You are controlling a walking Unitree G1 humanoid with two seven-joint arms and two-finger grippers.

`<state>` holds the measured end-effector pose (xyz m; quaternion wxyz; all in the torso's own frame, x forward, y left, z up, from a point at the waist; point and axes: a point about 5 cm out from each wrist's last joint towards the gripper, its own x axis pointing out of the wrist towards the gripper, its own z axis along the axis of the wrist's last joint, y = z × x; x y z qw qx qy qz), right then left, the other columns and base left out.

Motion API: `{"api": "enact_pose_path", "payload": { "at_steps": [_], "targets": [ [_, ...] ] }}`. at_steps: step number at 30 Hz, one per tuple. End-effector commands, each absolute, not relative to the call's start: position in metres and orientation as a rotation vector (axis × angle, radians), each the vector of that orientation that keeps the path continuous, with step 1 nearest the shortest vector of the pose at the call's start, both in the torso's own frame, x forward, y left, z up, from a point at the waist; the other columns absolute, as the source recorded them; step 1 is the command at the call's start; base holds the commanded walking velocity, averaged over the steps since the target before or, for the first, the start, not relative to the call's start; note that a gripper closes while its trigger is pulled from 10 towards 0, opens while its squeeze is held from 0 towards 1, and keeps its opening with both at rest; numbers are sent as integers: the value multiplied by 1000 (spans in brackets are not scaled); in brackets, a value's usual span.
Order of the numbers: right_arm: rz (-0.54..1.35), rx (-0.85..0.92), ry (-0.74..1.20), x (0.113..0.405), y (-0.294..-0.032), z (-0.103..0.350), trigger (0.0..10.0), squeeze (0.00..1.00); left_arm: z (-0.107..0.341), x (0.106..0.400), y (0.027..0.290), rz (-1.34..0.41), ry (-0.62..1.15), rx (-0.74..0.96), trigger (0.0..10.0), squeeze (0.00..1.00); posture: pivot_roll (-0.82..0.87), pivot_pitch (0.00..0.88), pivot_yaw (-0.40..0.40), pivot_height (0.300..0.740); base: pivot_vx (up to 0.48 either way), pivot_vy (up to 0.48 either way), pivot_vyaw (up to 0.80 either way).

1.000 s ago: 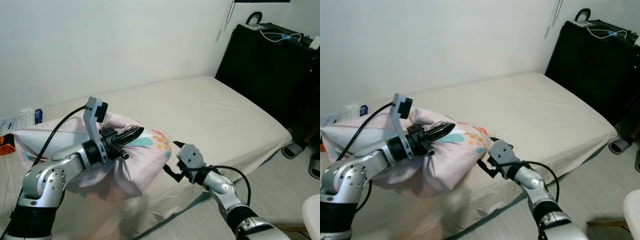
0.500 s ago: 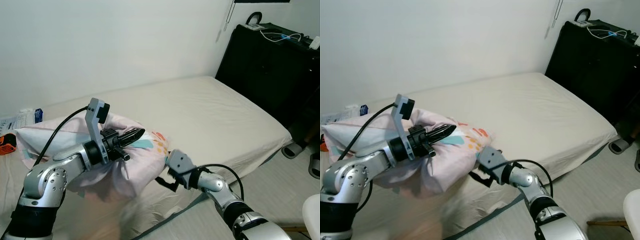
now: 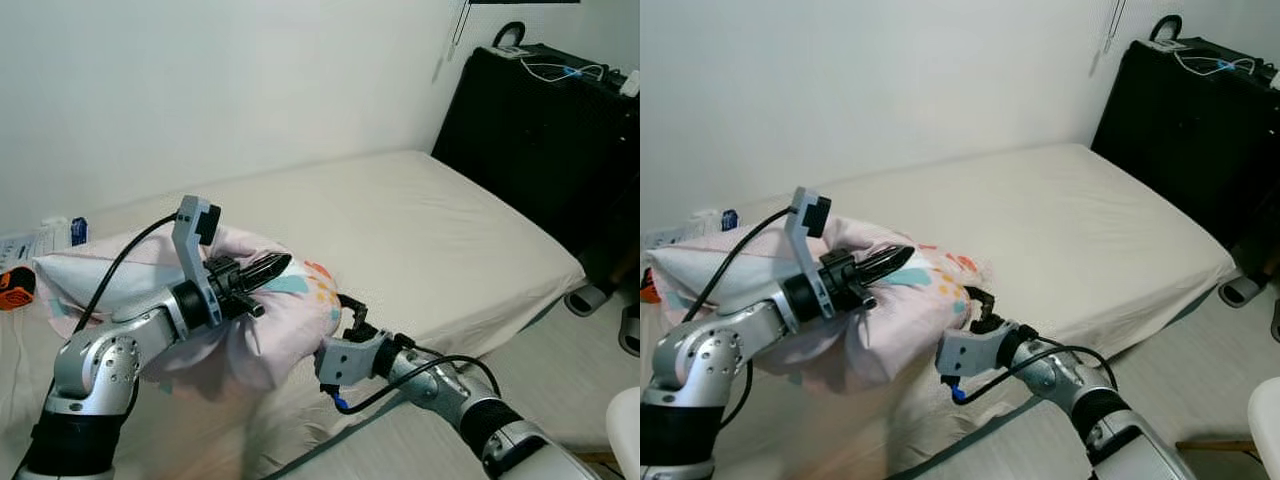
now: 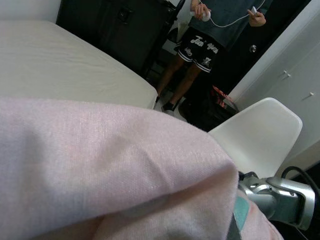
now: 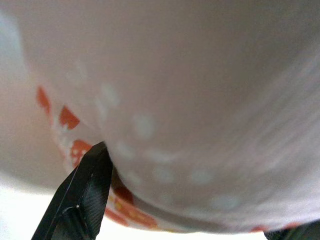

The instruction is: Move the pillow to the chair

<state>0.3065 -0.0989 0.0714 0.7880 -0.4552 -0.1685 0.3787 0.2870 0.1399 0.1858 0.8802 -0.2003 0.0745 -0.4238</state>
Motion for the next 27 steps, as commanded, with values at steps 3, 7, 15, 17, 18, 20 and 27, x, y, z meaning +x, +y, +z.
{"api": "enact_pose_path", "payload": {
  "at_steps": [3, 7, 15, 17, 18, 20, 27],
  "targets": [
    [657, -1012, -492, 322, -102, 95, 10000, 0, 198, 286, 128, -951, 104, -429, 10000, 0, 115, 0, -103, 740, 0, 0, 0],
    [602, -993, -481, 327, -106, 98, 10000, 0, 198, 286, 127, -952, 105, -425, 10000, 0, 116, 0, -102, 740, 0, 0, 0],
    [574, -946, -424, 331, -109, 95, 3255, 0, 200, 289, 123, -952, 102, -417, 10000, 0, 126, 0, -109, 740, 0, 0, 0],
    [584, -934, -420, 329, -108, 93, 0, 0, 199, 289, 123, -949, 101, -416, 10000, 0, 127, 0, -110, 740, 0, 0, 0],
    [584, -934, -420, 329, -108, 93, 0, 0, 199, 289, 123, -949, 101, -416, 10000, 0, 127, 0, -110, 740, 0, 0, 0],
    [585, -933, -421, 329, -107, 93, 0, 0, 199, 289, 123, -948, 101, -415, 10000, 0, 127, 0, -110, 740, 0, 0, 0],
    [581, -925, -406, 329, -108, 90, 0, 0, 198, 289, 123, -945, 106, -408, 10000, 0, 127, 0, -111, 740, 0, 0, 0]
  ]
}}
